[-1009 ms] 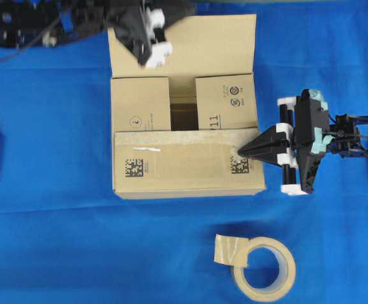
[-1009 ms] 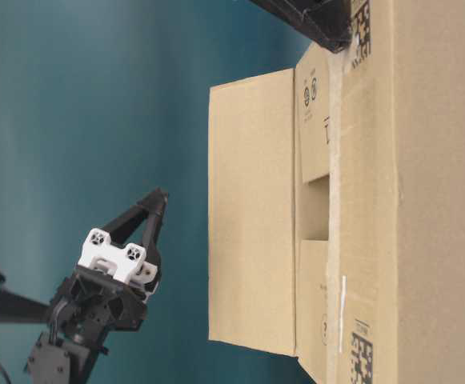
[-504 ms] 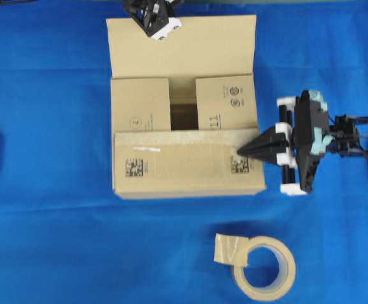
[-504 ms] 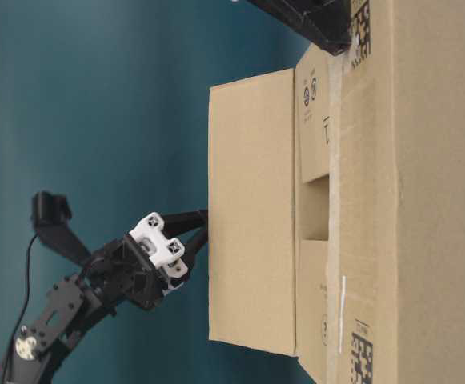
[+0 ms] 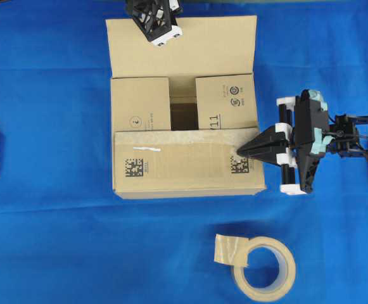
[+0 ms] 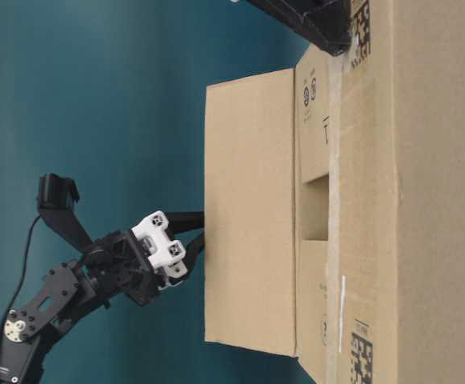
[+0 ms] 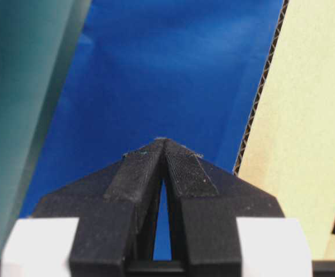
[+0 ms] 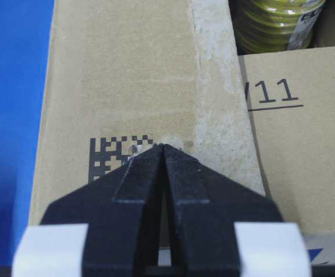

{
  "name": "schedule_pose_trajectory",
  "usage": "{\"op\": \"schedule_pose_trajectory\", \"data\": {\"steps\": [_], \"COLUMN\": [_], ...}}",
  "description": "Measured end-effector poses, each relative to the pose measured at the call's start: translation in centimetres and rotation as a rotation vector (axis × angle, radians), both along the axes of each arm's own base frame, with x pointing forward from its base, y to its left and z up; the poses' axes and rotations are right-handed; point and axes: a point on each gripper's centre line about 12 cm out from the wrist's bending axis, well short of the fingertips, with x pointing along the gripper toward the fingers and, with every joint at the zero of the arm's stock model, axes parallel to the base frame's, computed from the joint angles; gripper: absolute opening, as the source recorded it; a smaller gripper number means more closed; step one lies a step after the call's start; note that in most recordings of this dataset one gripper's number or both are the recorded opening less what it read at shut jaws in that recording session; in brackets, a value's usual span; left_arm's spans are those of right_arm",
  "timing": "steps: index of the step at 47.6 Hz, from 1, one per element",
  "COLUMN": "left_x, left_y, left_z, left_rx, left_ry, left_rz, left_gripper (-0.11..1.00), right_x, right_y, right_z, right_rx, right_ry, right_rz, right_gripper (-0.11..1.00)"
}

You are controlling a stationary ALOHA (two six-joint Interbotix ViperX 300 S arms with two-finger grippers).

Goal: Close the cardboard box.
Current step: 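Swing the back flap forward over the box with the left gripper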

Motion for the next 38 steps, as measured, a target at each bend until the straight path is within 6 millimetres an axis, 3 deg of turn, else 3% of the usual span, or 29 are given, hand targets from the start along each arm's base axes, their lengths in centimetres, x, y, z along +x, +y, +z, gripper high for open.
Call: {"op": "schedule_pose_trajectory", "data": {"steps": [17,30,38], "left_x": [0.5,1.2,1.7], "left_y": [-2.4,-6.4,-9.9], "left_z": [1.1,1.3,0.2], "left_rx": [-0.039,-0.058,-0.083], "left_ry": [0.028,0.045,0.075], "left_rz": [-0.024,-0.094,-0.149], "left_gripper": [0.00,0.00,0.00], "right_x": [0.0,0.0,0.0], "right_y": [0.0,-0.1,-0.1], "right_z": [0.0,0.0,0.0], "right_rx": [-0.004,-0.020,-0.022], "right_ry": [0.000,-0.001,0.000], "right_rz": [0.001,0.009,0.011], "right_gripper": [0.00,0.00,0.00]}}
